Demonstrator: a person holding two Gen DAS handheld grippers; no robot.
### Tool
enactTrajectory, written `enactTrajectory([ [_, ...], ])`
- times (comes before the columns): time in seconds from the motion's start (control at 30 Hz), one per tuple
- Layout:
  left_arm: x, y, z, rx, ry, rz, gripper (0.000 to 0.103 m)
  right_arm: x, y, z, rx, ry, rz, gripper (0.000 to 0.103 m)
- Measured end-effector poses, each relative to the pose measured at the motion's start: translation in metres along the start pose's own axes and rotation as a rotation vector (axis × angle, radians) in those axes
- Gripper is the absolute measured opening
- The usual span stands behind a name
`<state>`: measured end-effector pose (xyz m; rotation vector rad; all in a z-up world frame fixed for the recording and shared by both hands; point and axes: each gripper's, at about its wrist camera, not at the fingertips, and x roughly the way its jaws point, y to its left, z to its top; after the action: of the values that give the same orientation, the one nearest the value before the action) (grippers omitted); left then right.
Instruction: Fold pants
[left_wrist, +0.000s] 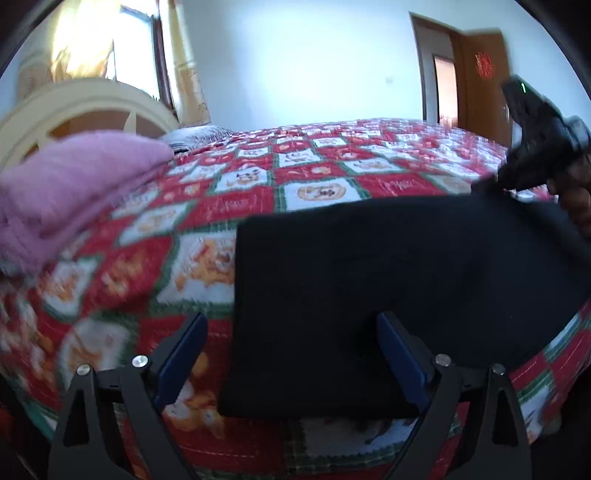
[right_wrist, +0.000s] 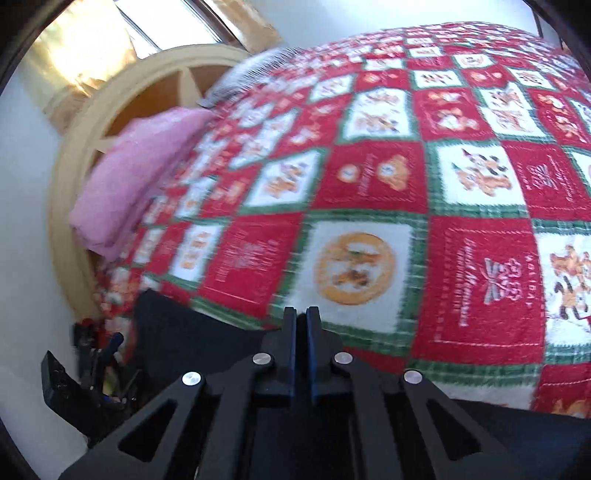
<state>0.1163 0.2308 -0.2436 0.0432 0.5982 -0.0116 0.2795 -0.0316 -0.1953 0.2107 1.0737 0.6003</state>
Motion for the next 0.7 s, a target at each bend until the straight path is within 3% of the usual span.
enactTrajectory([
  [0.07, 0.0, 0.014, -0.003, -0.088, 0.018, -0.053, 0.096, -0.003, 0.002, -0.003, -0.03, -0.013, -0.004, 0.005],
  [0.13, -0.005, 0.017, -0.004, -0.091, 0.009, -0.041, 0.096, -0.011, 0.004, -0.006, -0.034, -0.031, 0.001, 0.009],
  [0.17, -0.008, 0.017, -0.004, -0.086, 0.002, -0.026, 0.096, -0.018, 0.006, -0.009, -0.038, -0.039, -0.012, 0.024],
  [0.2, -0.011, 0.019, -0.004, -0.09, -0.003, -0.02, 0.096, -0.024, 0.007, -0.013, -0.049, -0.048, -0.012, 0.049],
  [0.23, -0.013, 0.02, -0.003, -0.099, -0.007, -0.015, 0.096, -0.032, 0.01, -0.019, -0.068, -0.056, 0.002, 0.057],
  [0.3, -0.018, 0.02, -0.001, -0.116, -0.021, -0.011, 0.095, -0.045, 0.012, -0.036, -0.107, -0.06, 0.015, 0.06],
  [0.4, -0.025, 0.007, 0.007, -0.101, -0.04, -0.027, 0.095, -0.049, -0.001, -0.06, -0.127, -0.005, -0.075, 0.06],
  [0.47, -0.032, -0.006, 0.016, -0.069, -0.063, -0.048, 0.095, -0.062, -0.015, -0.07, -0.111, -0.014, -0.078, 0.06],
  [0.63, -0.047, -0.048, 0.036, 0.02, -0.092, -0.124, 0.095, -0.147, -0.075, -0.09, -0.02, -0.122, -0.126, 0.06],
  [0.7, -0.049, -0.063, 0.041, 0.039, -0.092, -0.162, 0.095, -0.199, -0.108, -0.097, 0.028, -0.184, -0.196, 0.06],
])
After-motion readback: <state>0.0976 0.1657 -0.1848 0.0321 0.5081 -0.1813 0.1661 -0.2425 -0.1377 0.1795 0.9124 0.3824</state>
